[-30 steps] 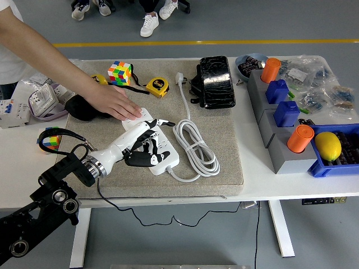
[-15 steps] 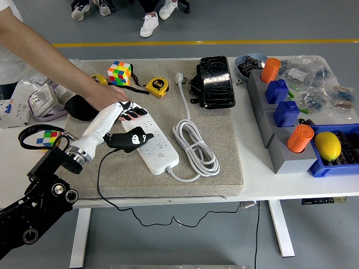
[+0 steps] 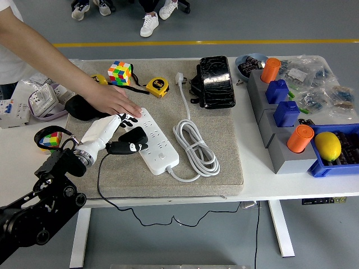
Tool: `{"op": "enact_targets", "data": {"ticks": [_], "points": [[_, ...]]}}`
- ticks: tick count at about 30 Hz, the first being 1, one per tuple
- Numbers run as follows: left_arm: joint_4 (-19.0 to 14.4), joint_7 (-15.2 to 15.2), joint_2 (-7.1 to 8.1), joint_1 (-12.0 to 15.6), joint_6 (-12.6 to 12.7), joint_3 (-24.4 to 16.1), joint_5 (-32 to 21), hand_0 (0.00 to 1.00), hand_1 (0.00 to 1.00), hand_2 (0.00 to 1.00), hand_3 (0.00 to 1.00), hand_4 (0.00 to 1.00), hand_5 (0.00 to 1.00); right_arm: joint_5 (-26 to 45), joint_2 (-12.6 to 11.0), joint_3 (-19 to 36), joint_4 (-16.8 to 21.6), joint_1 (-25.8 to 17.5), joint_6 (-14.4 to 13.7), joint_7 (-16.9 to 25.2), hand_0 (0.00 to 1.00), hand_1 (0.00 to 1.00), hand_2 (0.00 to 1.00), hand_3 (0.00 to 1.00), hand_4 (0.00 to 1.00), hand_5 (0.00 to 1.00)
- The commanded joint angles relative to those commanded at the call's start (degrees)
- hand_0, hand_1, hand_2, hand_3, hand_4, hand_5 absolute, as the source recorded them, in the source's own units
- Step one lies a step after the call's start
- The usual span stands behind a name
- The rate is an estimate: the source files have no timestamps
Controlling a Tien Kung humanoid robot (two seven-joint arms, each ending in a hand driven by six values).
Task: Put the plug near the board,insert it into the board,press the button,pull the plug out
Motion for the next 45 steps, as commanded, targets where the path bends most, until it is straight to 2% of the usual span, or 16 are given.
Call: {"op": "enact_targets", "data": {"ticks": [1, 3, 6, 7, 12, 13, 19, 20, 25, 26, 31, 37, 39, 43, 45], "points": [[0.2, 0.8, -0.2, 0.0, -0.1, 0.0, 0.4, 0.521, 0.598, 0.608, 0.704, 0.998, 0.539, 0.0, 0.0, 0.0, 0.0, 0.0, 0.0, 0.0, 0.548, 0.62, 0.56, 0.513, 0.86, 0.39], [0.5, 2.4, -0.65, -0.1, -0.2, 0.0, 1.1, 0.521, 0.598, 0.608, 0.704, 0.998, 0.539, 0.0, 0.0, 0.0, 0.0, 0.0, 0.0, 0.0, 0.548, 0.62, 0.56, 0.513, 0.86, 0.39], [0.8, 2.8, -1.04, -0.2, 0.1, 0.3, 1.3, 0.521, 0.598, 0.608, 0.704, 0.998, 0.539, 0.1, 0.0, -0.1, 0.0, 0.1, 0.0, 0.0, 0.548, 0.62, 0.56, 0.513, 0.86, 0.39], [0.8, 2.8, -1.12, -0.3, 0.2, 0.5, 1.2, 0.415, 0.5, 0.515, 0.65, 0.998, 0.538, 0.1, 0.0, -0.1, 0.0, 0.1, 0.0, 0.0, 0.546, 0.62, 0.56, 0.513, 0.86, 0.389], [1.5, 3.0, -1.53, -0.7, 0.1, 0.9, 1.5, 0.415, 0.5, 0.515, 0.65, 0.998, 0.538, 0.1, 0.0, -0.1, 0.0, 0.0, 0.0, 0.0, 0.546, 0.62, 0.56, 0.513, 0.86, 0.389], [1.7, 2.9, -1.7, -0.9, 0.3, 0.9, 1.7, 0.33, 0.382, 0.398, 0.56, 0.955, 0.466, 0.0, 0.0, -0.1, 0.0, 0.0, 0.0, 0.0, 0.546, 0.62, 0.56, 0.513, 0.86, 0.389], [2.7, 2.2, -2.22, -1.6, 1.6, 1.4, 2.7, 0.33, 0.382, 0.398, 0.56, 0.955, 0.466, 0.0, 0.0, 0.0, 0.0, 0.1, -0.1, 0.0, 0.546, 0.62, 0.56, 0.513, 0.86, 0.389], [2.9, 2.1, -2.31, -1.7, 1.8, 1.5, 3.2, 0.273, 0.324, 0.374, 0.521, 0.824, 0.238, 0.0, 0.0, 0.0, 0.0, 0.1, -0.1, 0.0, 0.547, 0.62, 0.56, 0.513, 0.86, 0.389], [3.6, 1.8, -2.66, -2.0, 2.3, 1.7, 5.1, 0.273, 0.324, 0.374, 0.521, 0.824, 0.238, 0.0, 0.1, -0.1, 0.0, 0.1, -0.1, 0.0, 0.547, 0.62, 0.56, 0.513, 0.86, 0.389], [3.8, 1.9, -2.7, -2.1, 2.3, 1.8, 5.5, 0.222, 0.32, 0.343, 0.523, 0.748, 0.072, 0.0, 0.1, -0.1, 0.0, 0.1, -0.1, 0.0, 0.547, 0.62, 0.56, 0.513, 0.859, 0.388], [3.6, 1.1, -2.73, -2.0, 3.5, 1.8, 6.2, 0.222, 0.32, 0.343, 0.523, 0.748, 0.072, -0.1, 0.0, -0.1, 0.1, 0.0, -0.2, 0.2, 0.547, 0.62, 0.56, 0.513, 0.859, 0.388], [2.7, -2.2, -2.31, -2.0, 5.3, 1.9, 5.2, 0.206, 0.306, 0.331, 0.519, 0.748, 0.048, 0.1, 0.1, -0.2, 0.0, 0.0, -0.3, 0.4, 0.547, 0.619, 0.56, 0.513, 0.859, 0.387], [2.3, -2.7, -2.17, -1.9, 5.5, 1.8, 5.1, 0.194, 0.27, 0.333, 0.518, 0.748, 0.046, 0.1, 0.1, -0.2, 0.0, 0.0, -0.3, 0.4, 0.547, 0.618, 0.558, 0.512, 0.858, 0.388], [0.9, -4.4, -1.42, -1.1, 6.2, 0.9, 4.4, 0.194, 0.27, 0.333, 0.518, 0.748, 0.046, 0.0, 0.0, -0.3, 0.0, 0.1, -0.3, 0.4, 0.547, 0.618, 0.558, 0.512, 0.858, 0.388], [0.1, -6.4, -0.49, -0.4, 6.6, -0.1, 4.3, 0.194, 0.277, 0.33, 0.519, 0.756, 0.044, 0.0, -0.1, -0.5, 0.0, 0.1, -0.3, 0.4, 0.548, 0.618, 0.559, 0.512, 0.857, 0.387]]}}
